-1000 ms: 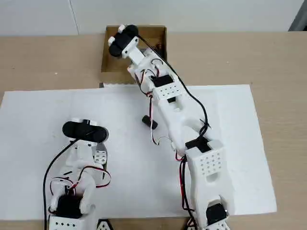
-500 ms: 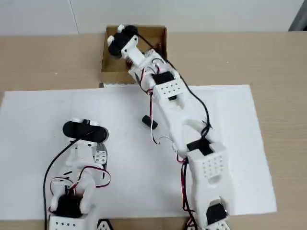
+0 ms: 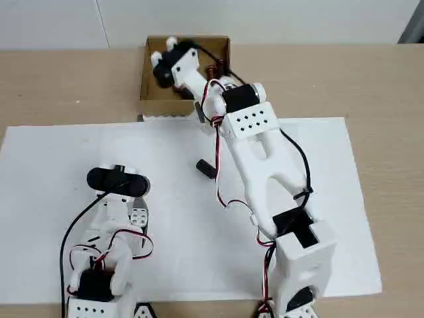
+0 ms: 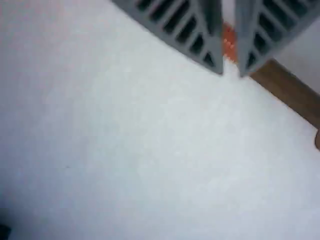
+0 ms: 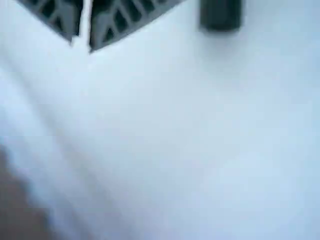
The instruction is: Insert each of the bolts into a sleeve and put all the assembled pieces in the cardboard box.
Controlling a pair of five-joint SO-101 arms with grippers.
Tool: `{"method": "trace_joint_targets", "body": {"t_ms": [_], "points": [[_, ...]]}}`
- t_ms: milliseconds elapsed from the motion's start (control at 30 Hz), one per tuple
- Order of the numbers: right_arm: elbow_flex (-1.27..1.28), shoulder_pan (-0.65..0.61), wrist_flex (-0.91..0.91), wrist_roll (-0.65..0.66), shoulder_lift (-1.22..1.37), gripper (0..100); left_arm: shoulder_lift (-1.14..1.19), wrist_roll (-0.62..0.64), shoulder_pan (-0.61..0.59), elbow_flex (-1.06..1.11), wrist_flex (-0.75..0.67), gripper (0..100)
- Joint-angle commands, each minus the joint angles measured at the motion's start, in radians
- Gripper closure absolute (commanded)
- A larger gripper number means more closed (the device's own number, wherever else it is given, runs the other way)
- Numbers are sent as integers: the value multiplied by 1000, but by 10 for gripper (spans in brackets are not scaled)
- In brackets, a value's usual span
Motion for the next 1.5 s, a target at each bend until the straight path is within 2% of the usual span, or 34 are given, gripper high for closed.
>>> {"method": "trace_joint_targets", "body": {"t_ms": [0, 167, 300, 600, 867, 1333, 1467], "points": [[-49, -10, 165, 6, -64, 992, -11, -2, -3, -5, 6, 995], [-46, -19, 318, 5, -39, 991, -11, -2, -3, -5, 6, 995], [-46, -19, 337, 0, 16, 988, -11, -2, -2, -5, 6, 995], [-46, -51, 320, -32, 128, 808, -11, -2, 0, -5, 6, 995], [-46, -117, 240, -32, 173, 812, -11, -2, 0, -5, 6, 995], [-46, -94, 200, -29, 300, 821, -11, -2, 0, -5, 6, 995], [-46, -97, 188, -29, 331, 905, -11, -2, 0, -5, 6, 995]]}}
